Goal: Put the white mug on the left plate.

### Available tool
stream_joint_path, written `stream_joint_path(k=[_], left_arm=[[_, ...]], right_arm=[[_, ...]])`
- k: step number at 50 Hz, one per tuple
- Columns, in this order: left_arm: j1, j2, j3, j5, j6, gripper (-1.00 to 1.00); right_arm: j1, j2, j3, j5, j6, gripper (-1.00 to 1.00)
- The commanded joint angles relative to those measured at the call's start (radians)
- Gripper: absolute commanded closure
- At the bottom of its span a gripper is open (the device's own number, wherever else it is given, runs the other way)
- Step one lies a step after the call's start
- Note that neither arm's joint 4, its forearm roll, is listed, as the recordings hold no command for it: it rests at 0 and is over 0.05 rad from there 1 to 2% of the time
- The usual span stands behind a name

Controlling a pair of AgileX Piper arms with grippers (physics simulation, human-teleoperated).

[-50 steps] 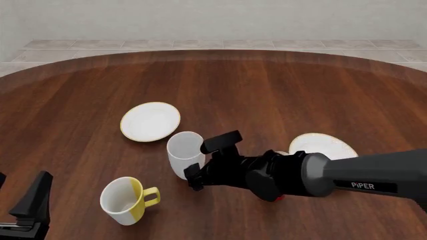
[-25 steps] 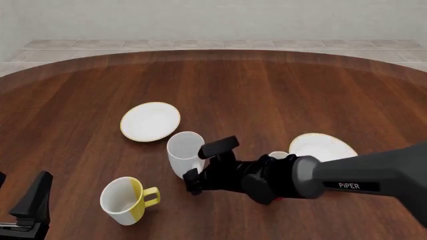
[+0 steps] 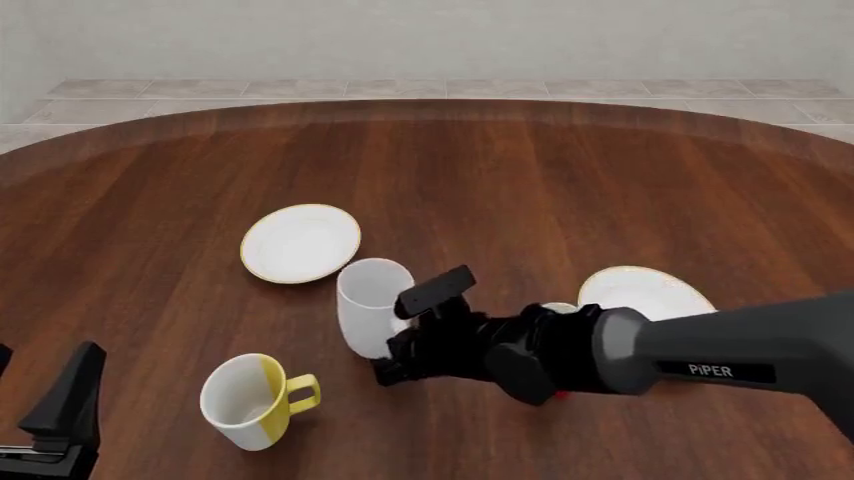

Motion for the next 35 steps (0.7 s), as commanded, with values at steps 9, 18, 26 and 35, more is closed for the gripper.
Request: stream_joint_path(k=[9, 18, 26, 35], left_arm=[[0.004, 0.0, -0.001, 0.0, -0.002, -1.0], [0.006, 0.0, 0.0, 0.002, -0.003, -1.0], [0.007, 0.0, 0.001, 0.0, -0.004, -1.0], [0.011, 0.0, 0.0, -0.001, -0.003, -1.0]], right_arm=[[-0.04, -0.098, -0.039, 0.066, -0.214, 1.0], [-0.044, -0.225, -0.013, 0.037, -0.385, 1.0], [-0.1, -0.281, -0.029, 0.086, -0.393, 1.0], [-0.159, -0.299, -0.025, 0.111, -0.458, 1.0]])
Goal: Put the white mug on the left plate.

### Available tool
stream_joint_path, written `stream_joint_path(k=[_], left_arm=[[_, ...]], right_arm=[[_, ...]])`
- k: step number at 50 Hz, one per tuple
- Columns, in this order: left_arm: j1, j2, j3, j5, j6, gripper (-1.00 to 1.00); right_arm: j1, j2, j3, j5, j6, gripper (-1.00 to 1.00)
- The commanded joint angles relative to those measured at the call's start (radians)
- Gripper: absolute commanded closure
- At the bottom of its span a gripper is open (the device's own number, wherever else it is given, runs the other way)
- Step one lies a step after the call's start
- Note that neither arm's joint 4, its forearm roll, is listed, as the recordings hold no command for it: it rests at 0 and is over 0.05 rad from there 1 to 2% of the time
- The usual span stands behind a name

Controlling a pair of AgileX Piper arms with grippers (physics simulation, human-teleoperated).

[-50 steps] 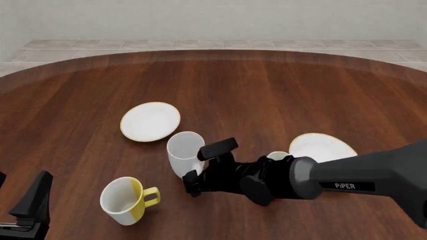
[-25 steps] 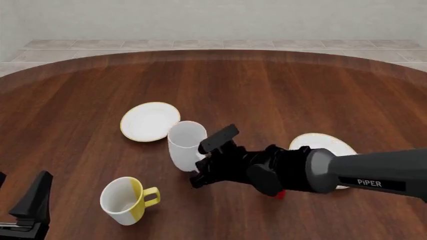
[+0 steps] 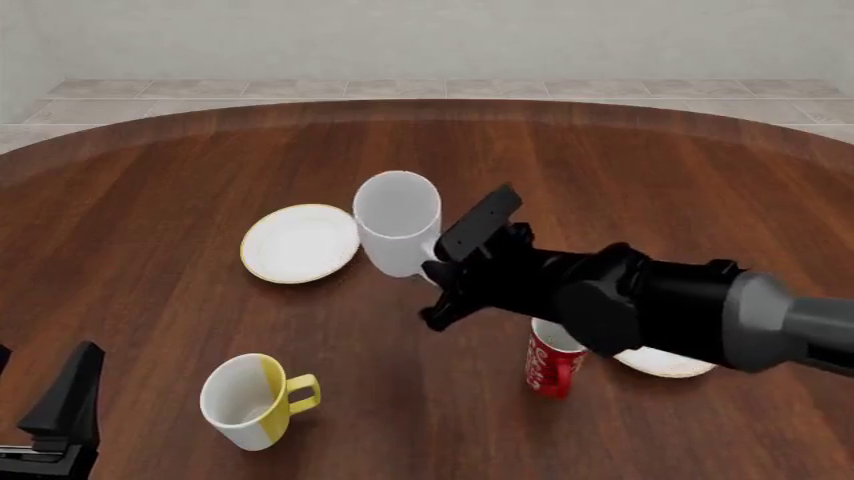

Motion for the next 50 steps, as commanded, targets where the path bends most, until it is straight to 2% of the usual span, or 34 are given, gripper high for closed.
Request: stream_joint_path(k=[1, 3, 4, 7, 8, 11, 19, 22, 34, 42, 45, 47, 50], left_arm=[[0.004, 0.0, -0.001, -0.001, 0.001, -1.0], [0.003, 0.0, -0.001, -0.001, 0.002, -1.0], [0.003, 0.0, -0.001, 0.0, 0.002, -1.0], [0.003, 0.0, -0.001, 0.0, 0.003, -1.0], [0.003, 0.0, -0.001, 0.0, 0.004, -1.0], [0.003, 0.0, 0.0, 0.0, 0.005, -1.0], [0.006, 0.0, -0.002, 0.001, 0.005, -1.0], [0.008, 0.0, -0.002, 0.001, 0.005, -1.0], [0.008, 0.0, -0.001, 0.001, 0.003, -1.0], [0.012, 0.0, -0.003, 0.001, 0.001, -1.0], [0.013, 0.0, -0.002, -0.001, 0.002, -1.0], [0.014, 0.0, -0.002, -0.001, 0.001, -1.0], [0.014, 0.0, -0.004, -0.001, 0.001, -1.0]], right_arm=[[-0.044, -0.049, -0.012, 0.038, -0.06, 1.0], [-0.027, -0.068, -0.015, 0.04, -0.097, 1.0], [0.0, -0.07, -0.031, 0.056, -0.078, 1.0], [-0.007, -0.083, -0.046, 0.076, -0.105, 1.0], [-0.004, -0.091, -0.046, 0.071, -0.129, 1.0], [-0.013, -0.063, -0.117, 0.136, -0.082, 1.0], [-0.007, -0.028, -0.283, 0.272, -0.052, 1.0], [-0.017, 0.016, -0.385, 0.35, -0.008, 1.0], [0.007, 0.118, -0.562, 0.445, 0.022, 1.0], [0.028, 0.224, -0.734, 0.546, 0.064, 1.0], [0.027, 0.256, -0.797, 0.577, 0.062, 1.0], [0.041, 0.28, -0.845, 0.605, 0.086, 1.0], [0.034, 0.316, -0.907, 0.631, 0.077, 1.0]])
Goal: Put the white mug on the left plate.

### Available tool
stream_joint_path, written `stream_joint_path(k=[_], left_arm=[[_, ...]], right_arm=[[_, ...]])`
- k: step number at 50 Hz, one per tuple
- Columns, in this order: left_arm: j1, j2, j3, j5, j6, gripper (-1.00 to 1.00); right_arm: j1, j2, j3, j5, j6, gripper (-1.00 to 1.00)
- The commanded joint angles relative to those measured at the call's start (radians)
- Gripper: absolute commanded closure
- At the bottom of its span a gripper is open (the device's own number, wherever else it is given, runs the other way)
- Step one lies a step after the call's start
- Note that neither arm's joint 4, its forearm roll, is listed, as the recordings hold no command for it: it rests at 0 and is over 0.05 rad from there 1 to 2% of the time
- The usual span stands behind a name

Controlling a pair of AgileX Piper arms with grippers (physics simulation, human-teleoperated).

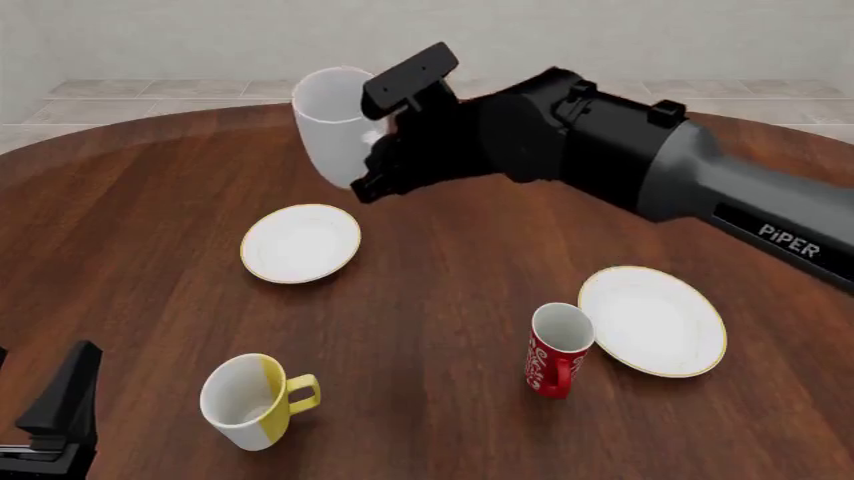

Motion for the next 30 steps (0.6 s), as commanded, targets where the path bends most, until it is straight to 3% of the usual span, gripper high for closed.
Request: stream_joint_path(k=[1, 7, 14, 21, 30], left_arm=[[0.004, 0.0, -0.002, -0.002, 0.0, -1.0], [0.006, 0.0, -0.006, -0.003, -0.001, -1.0], [0.011, 0.0, -0.013, -0.004, -0.004, -1.0], [0.012, 0.0, -0.016, -0.007, -0.004, -1.0], [0.018, 0.0, -0.02, -0.008, -0.008, -1.0]], right_arm=[[0.012, 0.128, -0.24, 0.125, 0.038, 1.0], [0.026, 0.199, -0.358, 0.189, 0.047, 1.0], [0.027, 0.306, -0.575, 0.303, 0.065, 1.0], [0.04, 0.377, -0.685, 0.355, 0.079, 1.0], [0.027, 0.524, -0.915, 0.443, 0.118, 1.0]])
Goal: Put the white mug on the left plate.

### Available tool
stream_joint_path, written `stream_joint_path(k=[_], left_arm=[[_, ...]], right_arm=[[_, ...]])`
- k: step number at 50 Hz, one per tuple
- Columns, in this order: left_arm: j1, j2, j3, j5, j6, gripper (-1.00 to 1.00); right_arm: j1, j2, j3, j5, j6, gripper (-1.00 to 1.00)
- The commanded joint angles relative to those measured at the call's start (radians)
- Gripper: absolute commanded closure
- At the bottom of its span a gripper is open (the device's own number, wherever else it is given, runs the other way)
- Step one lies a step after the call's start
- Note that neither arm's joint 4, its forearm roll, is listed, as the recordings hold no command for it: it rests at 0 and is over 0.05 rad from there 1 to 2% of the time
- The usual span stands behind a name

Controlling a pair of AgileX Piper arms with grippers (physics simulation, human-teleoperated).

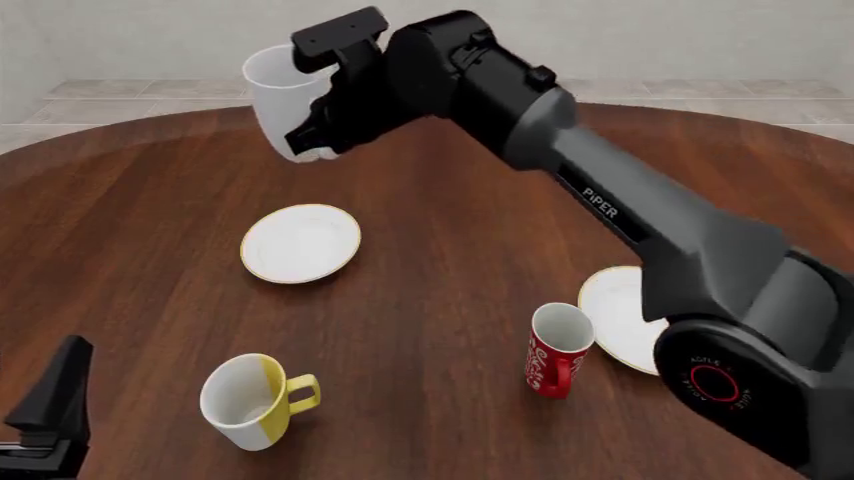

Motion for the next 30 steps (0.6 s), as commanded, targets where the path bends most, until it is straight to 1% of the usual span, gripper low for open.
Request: stream_joint_path(k=[1, 2, 6, 10, 13, 18, 30], left_arm=[[0.006, 0.0, -0.006, -0.002, -0.003, -1.0], [0.006, 0.0, -0.007, -0.002, -0.003, -1.0], [0.006, 0.0, -0.007, -0.003, -0.003, -1.0], [0.002, 0.0, -0.006, -0.003, -0.002, -1.0], [0.0, 0.0, -0.003, -0.005, 0.0, -1.0], [-0.001, 0.0, -0.005, -0.004, -0.002, -1.0], [-0.005, 0.0, -0.006, -0.001, -0.003, -1.0]], right_arm=[[-0.002, 0.157, -0.258, 0.104, 0.041, 1.0], [-0.007, 0.18, -0.291, 0.116, 0.053, 1.0], [-0.009, 0.227, -0.355, 0.137, 0.056, 1.0], [-0.012, 0.288, -0.466, 0.183, 0.063, 1.0], [-0.01, 0.319, -0.524, 0.207, 0.074, 1.0], [-0.016, 0.338, -0.548, 0.213, 0.078, 1.0], [-0.048, 0.375, -0.55, 0.192, 0.092, 1.0]])
